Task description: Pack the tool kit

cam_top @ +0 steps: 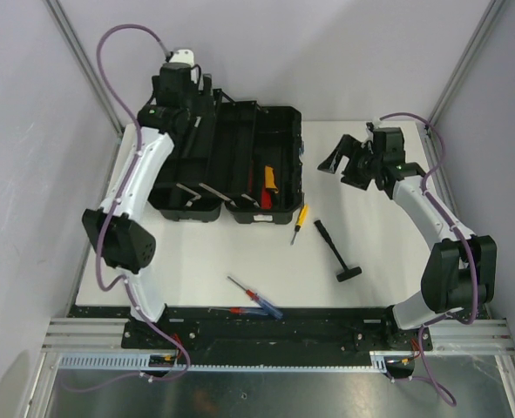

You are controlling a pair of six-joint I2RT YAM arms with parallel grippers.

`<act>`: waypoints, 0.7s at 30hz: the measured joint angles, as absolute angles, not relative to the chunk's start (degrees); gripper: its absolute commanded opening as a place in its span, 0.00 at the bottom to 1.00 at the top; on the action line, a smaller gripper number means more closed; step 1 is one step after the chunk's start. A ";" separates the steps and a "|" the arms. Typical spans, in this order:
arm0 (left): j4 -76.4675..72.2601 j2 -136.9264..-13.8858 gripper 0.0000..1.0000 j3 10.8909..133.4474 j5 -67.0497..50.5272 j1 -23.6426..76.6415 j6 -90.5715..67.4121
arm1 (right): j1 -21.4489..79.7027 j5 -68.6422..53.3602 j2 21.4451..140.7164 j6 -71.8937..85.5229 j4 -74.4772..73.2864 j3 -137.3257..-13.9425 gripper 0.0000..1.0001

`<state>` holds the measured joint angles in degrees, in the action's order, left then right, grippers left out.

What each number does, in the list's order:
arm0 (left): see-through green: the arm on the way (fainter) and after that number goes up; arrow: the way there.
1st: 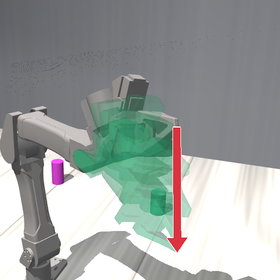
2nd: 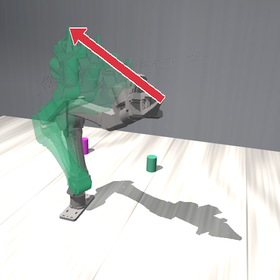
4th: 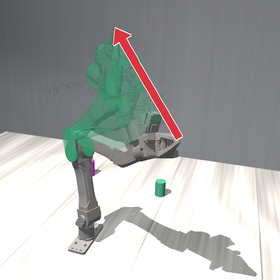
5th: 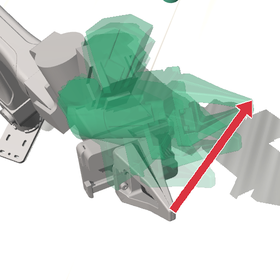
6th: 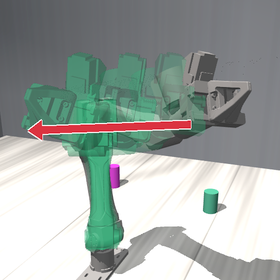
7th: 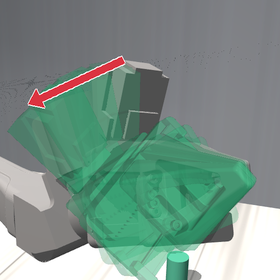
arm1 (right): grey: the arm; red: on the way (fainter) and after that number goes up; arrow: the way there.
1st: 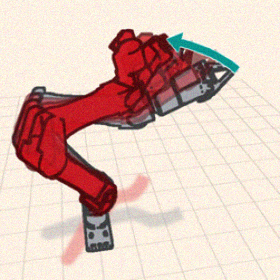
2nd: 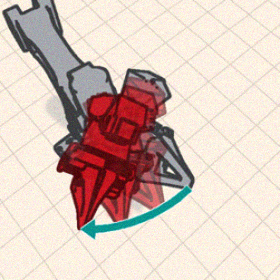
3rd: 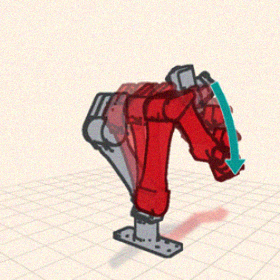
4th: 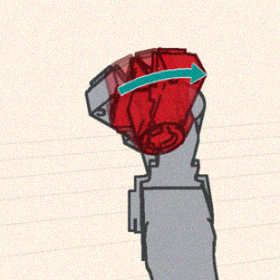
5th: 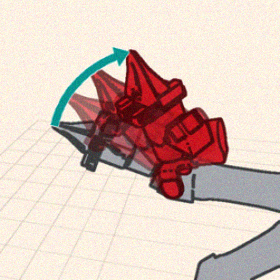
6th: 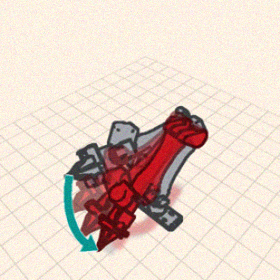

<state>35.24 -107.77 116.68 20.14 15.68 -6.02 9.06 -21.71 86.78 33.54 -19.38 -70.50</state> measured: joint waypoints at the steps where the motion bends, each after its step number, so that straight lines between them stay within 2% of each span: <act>1: 35.22 -106.19 0.99 116.68 18.76 15.51 -6.20 | 9.32 -20.67 86.78 31.64 -20.43 -70.50 0.98; 6: 35.03 -100.82 0.99 116.68 12.62 13.98 -8.91 | 12.23 -14.37 86.94 23.49 -24.69 -69.91 0.98; 14: 34.57 -94.67 1.00 112.01 3.49 9.30 -14.57 | 15.77 -10.24 86.96 19.51 -26.87 -60.20 0.71; 21: 33.08 -88.97 0.99 104.44 -0.58 9.02 -15.49 | 22.15 -4.71 83.31 23.20 -29.45 -48.62 0.67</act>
<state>33.08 -88.97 104.44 -0.58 9.02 -15.49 22.15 -4.71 83.31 23.20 -29.45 -48.62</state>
